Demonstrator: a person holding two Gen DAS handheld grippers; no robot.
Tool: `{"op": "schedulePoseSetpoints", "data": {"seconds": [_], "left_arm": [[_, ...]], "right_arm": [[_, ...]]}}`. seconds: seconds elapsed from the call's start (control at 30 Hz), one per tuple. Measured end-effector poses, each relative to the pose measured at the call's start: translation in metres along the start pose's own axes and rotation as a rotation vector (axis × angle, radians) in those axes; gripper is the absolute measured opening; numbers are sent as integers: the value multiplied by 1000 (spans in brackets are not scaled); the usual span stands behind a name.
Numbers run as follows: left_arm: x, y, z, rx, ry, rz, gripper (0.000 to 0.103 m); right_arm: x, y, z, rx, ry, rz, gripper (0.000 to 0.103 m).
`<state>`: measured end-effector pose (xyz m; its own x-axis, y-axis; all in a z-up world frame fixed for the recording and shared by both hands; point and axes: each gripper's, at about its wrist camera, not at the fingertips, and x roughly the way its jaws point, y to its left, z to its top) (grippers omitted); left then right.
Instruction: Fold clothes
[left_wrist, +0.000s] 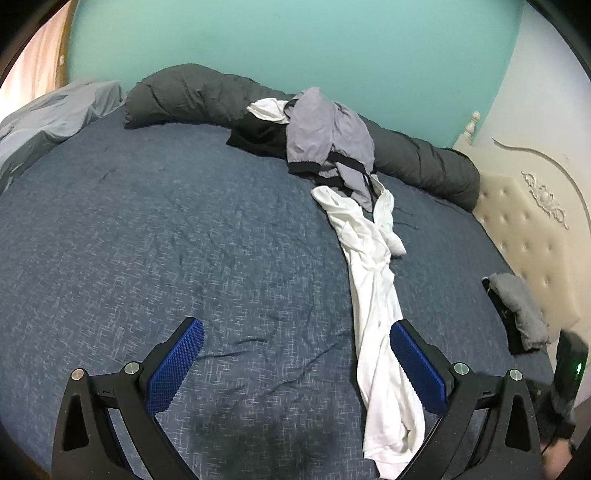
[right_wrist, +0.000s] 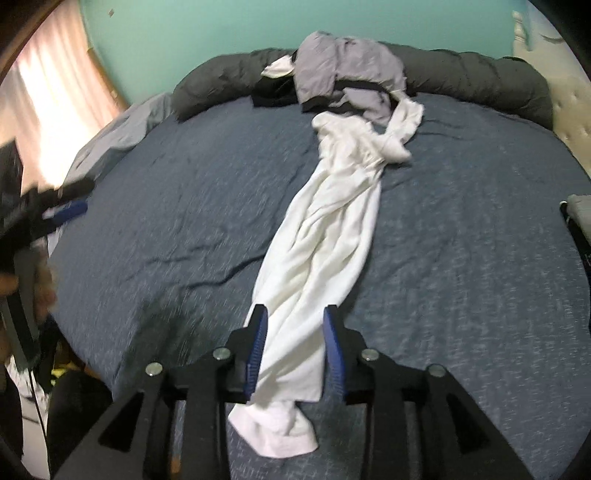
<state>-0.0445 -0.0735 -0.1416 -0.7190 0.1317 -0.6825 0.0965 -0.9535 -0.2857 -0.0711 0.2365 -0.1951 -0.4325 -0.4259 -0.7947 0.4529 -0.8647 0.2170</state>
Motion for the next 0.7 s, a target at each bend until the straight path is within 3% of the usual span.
{"op": "schedulePoseSetpoints", "data": {"seconds": [0.27, 0.4, 0.7], "left_arm": [[20, -8, -6, 35, 10, 13, 103], [33, -10, -9, 45, 23, 21, 103], [79, -10, -12, 73, 64, 52, 103]], "right_arm": [[21, -21, 16, 33, -45, 36, 46], [36, -39, 25, 112, -79, 81, 55], [81, -75, 47, 253, -146, 100, 63]]}}
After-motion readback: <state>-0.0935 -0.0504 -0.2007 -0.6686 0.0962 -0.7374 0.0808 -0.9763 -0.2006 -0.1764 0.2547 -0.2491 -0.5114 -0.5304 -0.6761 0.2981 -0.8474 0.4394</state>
